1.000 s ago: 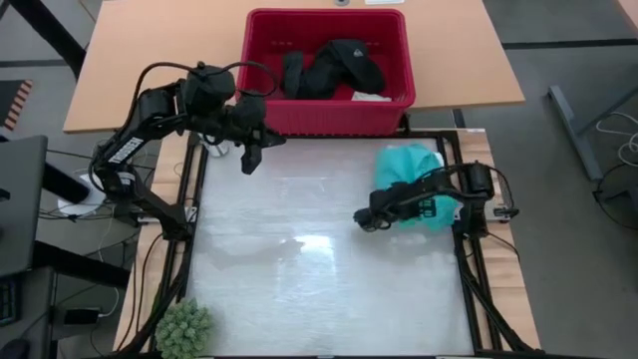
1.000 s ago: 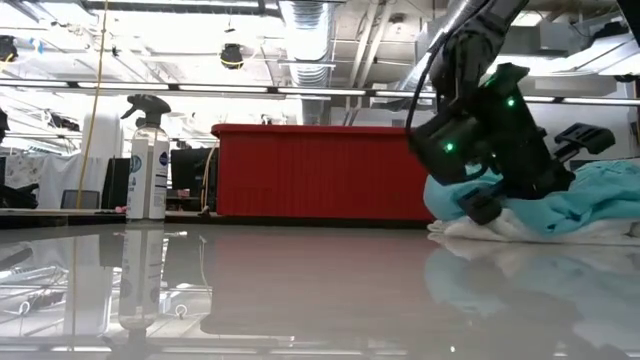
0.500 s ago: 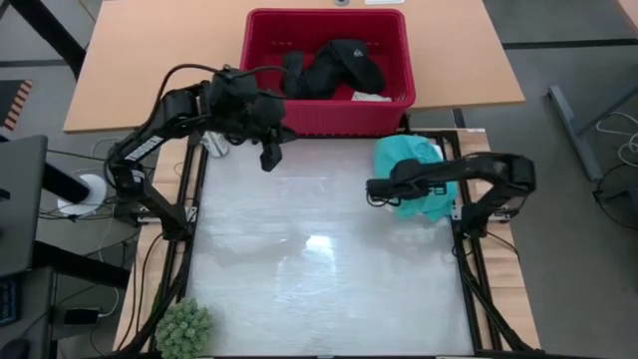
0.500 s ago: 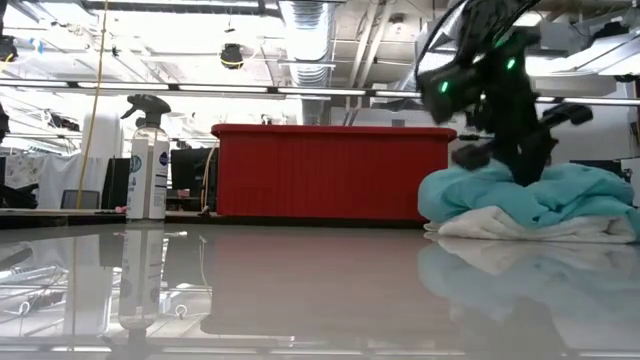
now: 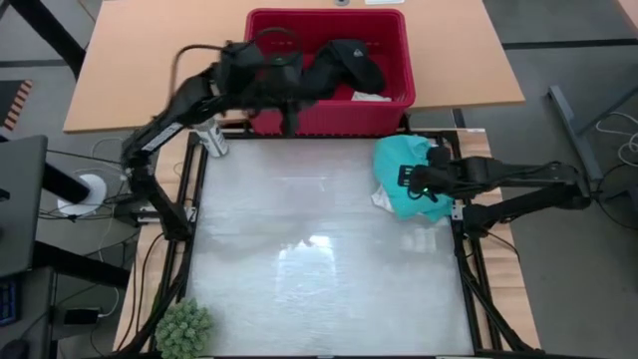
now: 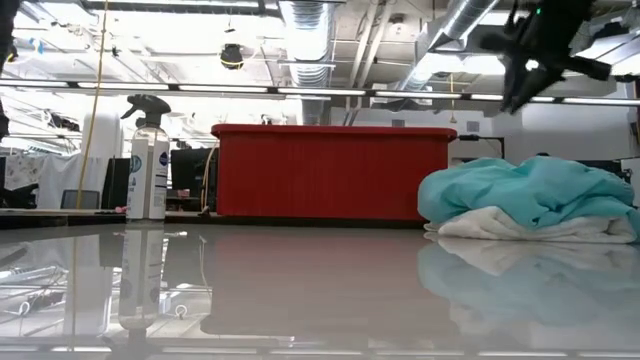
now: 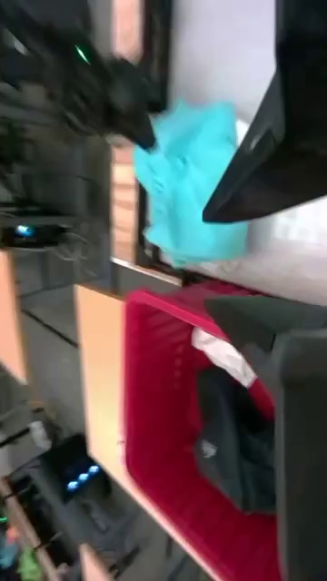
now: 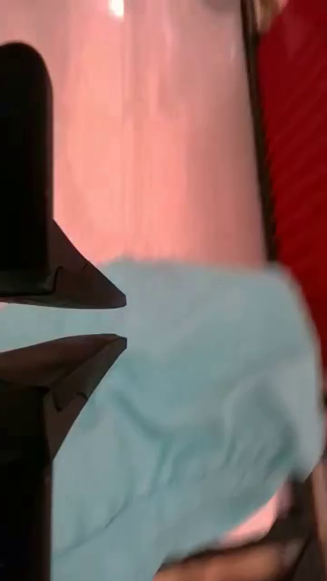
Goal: Fold Laundry from Bin
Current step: Fold the black shorts
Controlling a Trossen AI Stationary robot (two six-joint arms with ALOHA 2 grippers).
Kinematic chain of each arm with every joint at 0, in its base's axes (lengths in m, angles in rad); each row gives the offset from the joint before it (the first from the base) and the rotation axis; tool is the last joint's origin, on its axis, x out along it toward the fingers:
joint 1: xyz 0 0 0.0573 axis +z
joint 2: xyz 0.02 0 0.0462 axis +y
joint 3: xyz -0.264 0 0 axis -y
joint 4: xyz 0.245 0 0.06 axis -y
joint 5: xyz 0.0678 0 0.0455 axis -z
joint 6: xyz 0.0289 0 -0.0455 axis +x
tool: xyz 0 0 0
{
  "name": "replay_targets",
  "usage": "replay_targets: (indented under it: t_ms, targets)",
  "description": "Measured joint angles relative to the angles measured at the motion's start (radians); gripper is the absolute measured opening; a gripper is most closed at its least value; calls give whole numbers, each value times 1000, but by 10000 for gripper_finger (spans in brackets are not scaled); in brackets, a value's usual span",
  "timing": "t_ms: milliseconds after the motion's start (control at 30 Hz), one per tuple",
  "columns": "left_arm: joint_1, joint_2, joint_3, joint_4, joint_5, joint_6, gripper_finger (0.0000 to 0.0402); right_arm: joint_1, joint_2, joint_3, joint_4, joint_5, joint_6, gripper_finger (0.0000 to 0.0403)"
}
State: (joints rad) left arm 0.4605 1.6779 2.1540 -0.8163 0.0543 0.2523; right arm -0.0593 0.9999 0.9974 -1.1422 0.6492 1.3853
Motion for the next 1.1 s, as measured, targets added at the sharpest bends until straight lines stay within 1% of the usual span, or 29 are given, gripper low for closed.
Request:
replay_targets:
  t_ms: [67,133,167,300,333,400,467,500,533,633,700,733,800,833,967,1033,1100]
  targets:
    - [36,50,-1,23,15,16,157,0,-27,0,75,5,-77,83]
    - [72,99,-1,65,8,21,184,0,-45,0,139,5,-139,84]
    - [90,120,-1,88,-17,28,195,0,-50,0,171,6,-165,84]
    - [164,209,-2,202,-224,48,229,2,-58,0,246,5,-248,84]
    - [186,229,-2,226,-251,45,234,5,-58,0,250,5,-258,84]
    - [228,268,-2,255,-253,0,239,7,-55,0,249,4,-266,84]
    - [271,293,-2,232,-201,-120,240,5,-53,0,264,5,-275,84]
    - [292,300,-2,202,-146,-192,240,5,-53,0,291,5,-298,84]
    - [310,304,-2,183,-71,-244,239,3,-52,8,324,6,-340,84]
    - [371,295,-2,170,194,-362,238,-48,-23,66,507,4,-551,84]
    - [405,267,-2,169,319,-418,238,-115,17,125,627,2,-713,84]
    - [418,250,-2,168,361,-431,238,-159,43,162,678,0,-793,84]
    - [432,207,-1,160,403,-437,238,-268,106,252,737,-40,-930,84]
    - [436,187,-1,151,412,-429,238,-327,144,305,744,-84,-977,84]
    - [435,117,-1,126,402,-363,238,-544,339,538,744,-343,-1100,85]
    - [434,84,-1,125,390,-338,238,-616,454,659,741,-444,-1174,93]
    - [435,57,-1,126,369,-315,238,-670,573,787,711,-497,-1245,109]
